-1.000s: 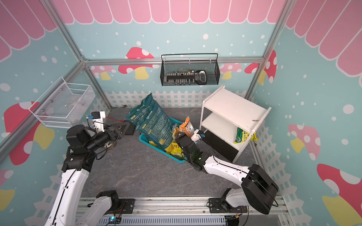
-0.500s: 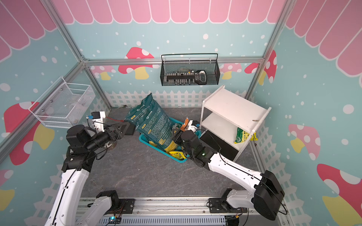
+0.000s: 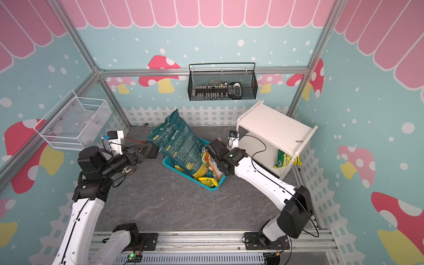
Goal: Take down the fertilizer bag from the shelf
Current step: Pick up the fertilizer bag from the shelf.
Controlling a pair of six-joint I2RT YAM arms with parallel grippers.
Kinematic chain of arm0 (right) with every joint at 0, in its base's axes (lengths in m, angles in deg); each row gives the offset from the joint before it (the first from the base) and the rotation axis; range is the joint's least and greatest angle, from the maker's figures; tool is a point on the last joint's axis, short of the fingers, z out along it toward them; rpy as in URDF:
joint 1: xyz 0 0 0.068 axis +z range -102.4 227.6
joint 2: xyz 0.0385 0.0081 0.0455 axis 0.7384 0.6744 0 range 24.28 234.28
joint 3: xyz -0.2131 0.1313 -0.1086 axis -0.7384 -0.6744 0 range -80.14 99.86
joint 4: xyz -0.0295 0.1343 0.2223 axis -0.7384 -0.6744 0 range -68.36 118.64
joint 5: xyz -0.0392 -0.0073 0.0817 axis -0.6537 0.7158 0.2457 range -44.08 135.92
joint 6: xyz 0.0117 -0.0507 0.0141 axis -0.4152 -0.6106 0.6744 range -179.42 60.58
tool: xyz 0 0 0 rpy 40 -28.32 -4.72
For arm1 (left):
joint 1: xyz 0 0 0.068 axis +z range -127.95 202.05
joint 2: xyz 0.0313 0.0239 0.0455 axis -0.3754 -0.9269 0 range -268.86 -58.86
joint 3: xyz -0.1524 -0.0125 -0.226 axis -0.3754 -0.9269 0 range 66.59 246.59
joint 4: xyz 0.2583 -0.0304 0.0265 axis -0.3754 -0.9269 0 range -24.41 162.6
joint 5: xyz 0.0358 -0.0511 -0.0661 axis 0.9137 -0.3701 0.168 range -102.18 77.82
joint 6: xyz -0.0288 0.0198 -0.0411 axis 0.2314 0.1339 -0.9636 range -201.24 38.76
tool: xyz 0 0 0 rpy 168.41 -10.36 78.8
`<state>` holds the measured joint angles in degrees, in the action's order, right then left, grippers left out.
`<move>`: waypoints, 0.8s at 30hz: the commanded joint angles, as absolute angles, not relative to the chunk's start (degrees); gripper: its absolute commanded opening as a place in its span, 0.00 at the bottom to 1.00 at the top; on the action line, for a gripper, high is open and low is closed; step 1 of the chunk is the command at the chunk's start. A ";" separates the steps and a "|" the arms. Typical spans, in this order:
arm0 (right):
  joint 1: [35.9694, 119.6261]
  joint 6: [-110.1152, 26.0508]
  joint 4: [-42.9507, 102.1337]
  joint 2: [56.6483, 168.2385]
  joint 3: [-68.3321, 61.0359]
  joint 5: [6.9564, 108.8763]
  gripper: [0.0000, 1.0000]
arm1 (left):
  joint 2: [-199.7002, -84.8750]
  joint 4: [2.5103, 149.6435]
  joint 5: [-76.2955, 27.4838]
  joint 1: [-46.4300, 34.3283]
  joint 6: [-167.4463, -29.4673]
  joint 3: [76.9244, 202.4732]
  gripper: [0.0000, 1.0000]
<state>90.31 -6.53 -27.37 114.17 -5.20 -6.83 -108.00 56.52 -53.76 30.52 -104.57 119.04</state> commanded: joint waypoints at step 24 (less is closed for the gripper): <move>75.21 -8.38 -34.33 105.83 -9.21 -14.99 0.76 | -107.15 56.07 -53.66 30.28 -103.22 120.56 1.00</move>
<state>76.63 -9.46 -32.83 107.02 -9.90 -13.22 -107.92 56.52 -53.76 30.52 -104.57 119.04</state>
